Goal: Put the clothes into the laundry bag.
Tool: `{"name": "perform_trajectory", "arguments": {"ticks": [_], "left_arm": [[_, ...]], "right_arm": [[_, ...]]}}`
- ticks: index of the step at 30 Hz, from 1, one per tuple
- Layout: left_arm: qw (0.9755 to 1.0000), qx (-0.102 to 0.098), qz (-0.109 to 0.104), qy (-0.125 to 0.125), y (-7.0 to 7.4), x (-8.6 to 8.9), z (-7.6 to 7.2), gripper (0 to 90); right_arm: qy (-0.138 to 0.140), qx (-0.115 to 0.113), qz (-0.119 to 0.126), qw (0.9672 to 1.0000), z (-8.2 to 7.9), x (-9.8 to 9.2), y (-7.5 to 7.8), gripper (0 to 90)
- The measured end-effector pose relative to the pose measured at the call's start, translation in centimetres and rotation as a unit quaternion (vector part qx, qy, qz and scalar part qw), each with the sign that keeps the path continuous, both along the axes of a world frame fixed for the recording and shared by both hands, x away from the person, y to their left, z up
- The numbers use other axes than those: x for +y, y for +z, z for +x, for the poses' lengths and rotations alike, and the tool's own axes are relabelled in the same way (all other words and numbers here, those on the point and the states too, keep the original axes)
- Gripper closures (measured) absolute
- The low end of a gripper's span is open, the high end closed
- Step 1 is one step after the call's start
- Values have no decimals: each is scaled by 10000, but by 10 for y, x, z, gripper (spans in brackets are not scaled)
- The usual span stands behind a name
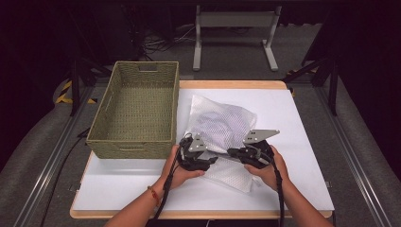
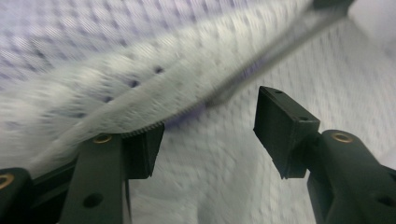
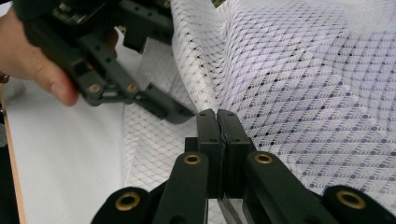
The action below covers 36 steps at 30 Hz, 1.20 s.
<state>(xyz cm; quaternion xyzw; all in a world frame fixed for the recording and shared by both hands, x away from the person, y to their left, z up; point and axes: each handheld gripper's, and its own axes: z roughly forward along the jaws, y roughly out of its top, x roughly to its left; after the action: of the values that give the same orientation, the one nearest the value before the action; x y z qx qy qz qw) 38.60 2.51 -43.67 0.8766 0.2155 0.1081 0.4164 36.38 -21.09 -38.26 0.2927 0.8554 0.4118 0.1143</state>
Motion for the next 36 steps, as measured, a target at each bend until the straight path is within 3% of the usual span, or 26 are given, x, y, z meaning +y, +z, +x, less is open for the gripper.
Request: {"name": "perform_trajectory", "arguments": {"ticks": [3,7,8,9,10,11,13,15,17,19,20,21,24,28,32,36], "left_arm": [[9998,-49,209,63,-3,-7,3,459],[9988,-52,425,221,-3,-17,12,726],[9976,-110,644,218,-2,-22,17,744],[9976,-110,644,218,-2,-22,17,760],[9966,-126,793,197,-3,-24,18,760],[9967,-118,782,202,-4,-26,20,825],[9970,-116,748,180,-2,-25,24,856],[9970,-321,689,159,1,-23,23,880],[9968,-401,676,144,2,-23,23,882],[9968,-540,531,273,3,-23,24,883],[9970,-572,396,345,4,-23,25,883],[9975,-585,95,376,5,-22,27,883],[9964,-602,-207,553,6,-24,31,887],[9967,-477,-22,662,-6,-31,36,879],[9960,-357,-84,813,-9,-27,35,781],[9975,-346,-167,596,-8,-20,27,675]], "right_arm": [[1,8,0,10000,0,0,-1,891],[21,13,-13,10000,0,2,-1,891],[31,31,-20,10000,0,2,-1,891],[31,31,-20,10000,0,2,-1,891],[38,35,-20,10000,0,2,-1,891],[51,43,-29,10000,0,2,-2,891],[51,42,-30,10000,0,2,-2,891],[41,27,-29,10000,-1,2,-1,891],[31,14,-12,10000,-1,1,-1,891],[25,16,-4,10000,-1,1,0,891],[30,28,4,10000,0,1,-1,891],[30,46,8,10000,0,2,-1,891],[70,68,31,9999,0,4,-2,891],[124,73,52,9999,-1,5,-2,891],[126,214,-69,9997,0,6,-7,891],[87,336,-308,9989,3,8,-15,891]]}}
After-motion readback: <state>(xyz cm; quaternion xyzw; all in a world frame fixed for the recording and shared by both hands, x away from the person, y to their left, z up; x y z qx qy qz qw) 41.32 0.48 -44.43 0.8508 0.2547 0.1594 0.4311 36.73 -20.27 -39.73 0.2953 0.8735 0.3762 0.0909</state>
